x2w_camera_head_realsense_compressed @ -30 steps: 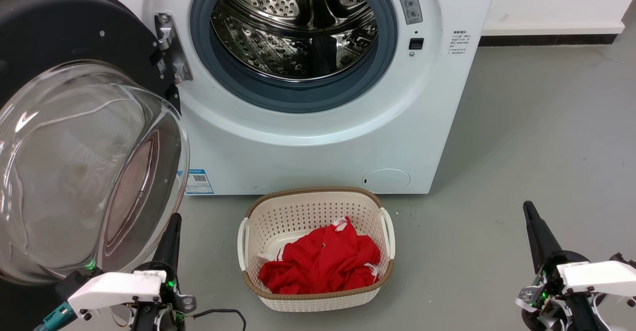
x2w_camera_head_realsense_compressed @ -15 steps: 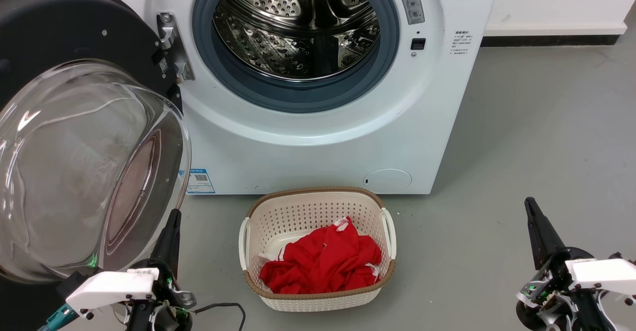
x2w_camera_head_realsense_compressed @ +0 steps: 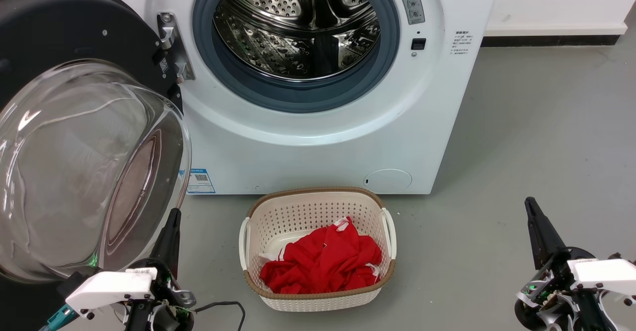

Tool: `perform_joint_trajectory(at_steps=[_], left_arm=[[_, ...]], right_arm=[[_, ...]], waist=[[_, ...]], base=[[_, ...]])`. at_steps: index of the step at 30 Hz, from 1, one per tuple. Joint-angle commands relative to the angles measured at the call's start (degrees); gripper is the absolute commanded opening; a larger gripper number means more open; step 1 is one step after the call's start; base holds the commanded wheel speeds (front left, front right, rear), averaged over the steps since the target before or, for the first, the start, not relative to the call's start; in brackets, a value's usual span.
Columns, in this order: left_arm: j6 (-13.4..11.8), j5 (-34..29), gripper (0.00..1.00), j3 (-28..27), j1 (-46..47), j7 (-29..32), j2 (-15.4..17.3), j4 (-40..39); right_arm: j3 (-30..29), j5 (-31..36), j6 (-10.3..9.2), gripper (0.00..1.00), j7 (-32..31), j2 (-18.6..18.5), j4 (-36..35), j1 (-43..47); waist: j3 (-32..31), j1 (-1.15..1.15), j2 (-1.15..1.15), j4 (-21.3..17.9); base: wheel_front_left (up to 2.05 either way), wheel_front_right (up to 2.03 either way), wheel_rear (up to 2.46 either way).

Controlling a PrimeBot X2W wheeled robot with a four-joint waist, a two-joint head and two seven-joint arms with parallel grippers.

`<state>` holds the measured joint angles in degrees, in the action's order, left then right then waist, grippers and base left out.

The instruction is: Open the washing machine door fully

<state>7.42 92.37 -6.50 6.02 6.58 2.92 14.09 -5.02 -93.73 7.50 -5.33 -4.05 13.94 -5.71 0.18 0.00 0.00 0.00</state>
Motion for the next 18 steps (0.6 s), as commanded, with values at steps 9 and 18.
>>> perform_joint_trajectory(at_steps=[9, 18], left_arm=[[0.25, 0.08, 0.0, -0.18, 0.44, 0.16, -0.07, 0.05], [0.2, 0.08, 0.0, -0.18, 0.44, 0.16, -0.07, 0.05]], right_arm=[[-0.28, 0.31, -0.02, 0.0, -0.31, 0.24, 0.11, -0.75], [-0.42, 0.45, -0.02, 0.0, -0.38, 0.33, 0.11, -0.77]], waist=[[0.0, 0.0, 0.0, 0.0], [0.0, 0.0, 0.0, 0.0]], base=[[0.0, 0.0, 0.0], [0.0, 0.0, 0.0]])
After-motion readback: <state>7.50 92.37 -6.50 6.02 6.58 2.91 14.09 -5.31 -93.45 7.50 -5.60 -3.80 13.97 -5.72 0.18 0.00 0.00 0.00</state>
